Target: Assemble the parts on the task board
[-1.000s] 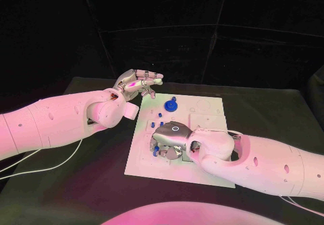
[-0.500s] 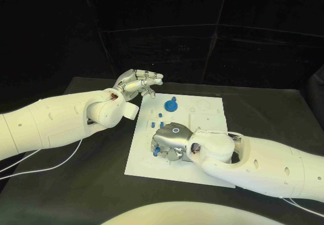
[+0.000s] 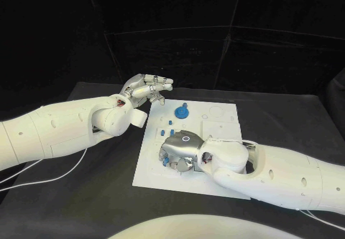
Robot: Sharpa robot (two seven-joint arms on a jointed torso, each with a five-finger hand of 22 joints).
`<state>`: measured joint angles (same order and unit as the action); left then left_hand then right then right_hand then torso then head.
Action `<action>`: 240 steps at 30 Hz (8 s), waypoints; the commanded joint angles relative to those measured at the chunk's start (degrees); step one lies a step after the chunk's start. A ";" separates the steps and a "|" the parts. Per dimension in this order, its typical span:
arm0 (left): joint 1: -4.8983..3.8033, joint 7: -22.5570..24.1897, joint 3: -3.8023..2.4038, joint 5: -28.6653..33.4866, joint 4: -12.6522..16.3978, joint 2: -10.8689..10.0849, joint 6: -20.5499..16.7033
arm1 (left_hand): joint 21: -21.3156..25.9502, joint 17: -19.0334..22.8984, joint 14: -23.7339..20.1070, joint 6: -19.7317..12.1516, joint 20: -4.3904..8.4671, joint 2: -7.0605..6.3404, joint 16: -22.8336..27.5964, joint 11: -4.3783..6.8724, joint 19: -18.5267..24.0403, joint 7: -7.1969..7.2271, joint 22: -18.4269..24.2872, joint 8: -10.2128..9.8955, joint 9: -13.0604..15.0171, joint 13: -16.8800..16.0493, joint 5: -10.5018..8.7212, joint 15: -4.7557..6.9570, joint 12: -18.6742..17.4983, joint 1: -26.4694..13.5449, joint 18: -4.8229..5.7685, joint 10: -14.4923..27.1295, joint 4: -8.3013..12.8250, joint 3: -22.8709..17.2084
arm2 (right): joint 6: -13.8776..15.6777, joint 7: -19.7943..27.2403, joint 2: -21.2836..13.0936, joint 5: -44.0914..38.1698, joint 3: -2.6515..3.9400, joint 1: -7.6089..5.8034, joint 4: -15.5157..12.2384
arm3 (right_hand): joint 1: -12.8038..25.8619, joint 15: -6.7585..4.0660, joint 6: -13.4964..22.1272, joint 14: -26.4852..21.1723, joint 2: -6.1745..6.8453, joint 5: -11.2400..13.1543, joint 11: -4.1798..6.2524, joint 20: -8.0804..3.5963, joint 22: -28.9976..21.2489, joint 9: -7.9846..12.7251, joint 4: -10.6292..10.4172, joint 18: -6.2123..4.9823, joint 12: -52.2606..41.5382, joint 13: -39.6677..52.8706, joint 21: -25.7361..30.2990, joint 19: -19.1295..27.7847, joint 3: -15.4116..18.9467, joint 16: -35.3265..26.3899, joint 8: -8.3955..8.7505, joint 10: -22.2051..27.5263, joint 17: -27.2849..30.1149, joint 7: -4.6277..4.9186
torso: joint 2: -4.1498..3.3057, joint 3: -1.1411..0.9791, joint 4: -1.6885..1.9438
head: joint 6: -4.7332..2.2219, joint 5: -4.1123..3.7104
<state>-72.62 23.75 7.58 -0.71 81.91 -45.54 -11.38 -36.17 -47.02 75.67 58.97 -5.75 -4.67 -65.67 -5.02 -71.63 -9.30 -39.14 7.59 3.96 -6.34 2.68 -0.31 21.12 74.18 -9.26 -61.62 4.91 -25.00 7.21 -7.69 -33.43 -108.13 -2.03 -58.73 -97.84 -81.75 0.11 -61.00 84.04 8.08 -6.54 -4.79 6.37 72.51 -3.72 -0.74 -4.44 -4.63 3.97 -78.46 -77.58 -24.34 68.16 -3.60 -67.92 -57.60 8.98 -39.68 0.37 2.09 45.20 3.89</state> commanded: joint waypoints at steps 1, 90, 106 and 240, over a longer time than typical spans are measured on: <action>-0.07 0.14 -0.05 0.18 0.10 -0.03 0.63 | 0.31 0.07 -0.42 -0.30 -0.16 0.37 0.30 -0.09 0.26 -0.17 0.07 0.27 -0.07 -0.09 0.25 0.05 0.18 0.12 -1.18 0.44 0.26 0.14 | 0.79 0.34 0.11 0.50 -0.03 -0.04 0.05 | 2.06 0.50 1.95 -0.31 1.42 -0.27 -0.64 0.22 -2.16 0.06 -0.88 -0.46 1.00 -0.37 1.59 1.71 1.21 -1.78 0.13 2.75 2.31 -0.16 | 0.00 0.01 0.06 | 0.04 0.02; -0.07 -0.37 0.83 0.18 1.23 -2.13 1.17 | 0.47 0.26 -0.52 -0.25 -0.20 0.49 0.29 -0.11 0.25 -0.16 0.18 0.39 -0.03 -0.10 0.24 0.01 0.40 0.02 -1.18 0.59 0.24 0.29 | 2.09 -24.23 -22.58 14.20 -1.06 3.54 -8.01 | 12.62 -3.29 3.62 3.14 -4.07 -12.31 4.15 -3.05 9.81 -8.50 -15.70 2.35 -60.47 60.21 -6.46 -6.63 34.33 13.16 -15.09 -10.43 -17.31 -3.86 | 1.07 0.47 -2.21 | -1.32 -6.14; -0.07 -0.50 0.84 0.18 1.28 -2.38 1.41 | 0.52 0.35 -0.55 -0.25 -0.20 0.50 0.29 -0.12 0.24 -0.16 0.22 0.42 -0.03 -0.10 0.24 0.00 0.47 -0.04 -1.18 0.65 0.22 0.36 | 19.64 -24.36 -24.70 16.23 -1.02 4.47 -11.10 | 6.54 -4.18 1.22 3.37 -8.65 -19.96 5.28 -3.77 10.87 -10.37 -14.45 2.60 -62.19 63.22 -7.15 -7.38 32.43 13.80 -16.83 -11.84 -18.50 -5.10 | 1.15 0.49 -2.22 | -1.60 -6.15; -0.07 -1.12 0.94 0.17 1.42 -2.89 2.05 | 0.72 0.57 -0.65 -0.60 -0.26 0.50 0.21 -0.24 0.19 -0.32 0.37 0.37 -0.09 -0.05 0.25 -0.08 0.66 -0.31 -1.17 1.05 0.15 0.62 | 0.43 -24.10 -28.07 15.38 -1.03 2.16 -10.00 | 7.36 -3.85 0.91 2.97 -6.86 -6.91 4.88 -3.53 8.94 -16.52 -14.27 2.02 -44.75 54.05 -4.99 -5.77 38.17 10.91 -13.09 -8.73 -17.09 -4.72 | 0.96 0.49 -2.22 | -1.69 -7.11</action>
<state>-72.62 22.27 8.56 -0.71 83.21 -48.42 -9.93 -35.73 -46.54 75.26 58.76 -5.75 -4.46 -65.67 -5.23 -71.63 -9.50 -38.83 7.81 3.96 -6.35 2.68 -0.31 21.52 73.97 -9.26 -61.01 5.07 -24.85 11.11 -31.07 -61.60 -90.91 -2.73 -56.94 -108.02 -73.66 -3.68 -59.82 83.93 1.24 -13.67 -0.21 2.96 74.90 -20.47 -15.05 -2.65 -49.60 57.98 -83.65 -83.55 13.68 79.20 -16.88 -76.47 -74.73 4.41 -38.64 0.86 -0.14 43.47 -3.21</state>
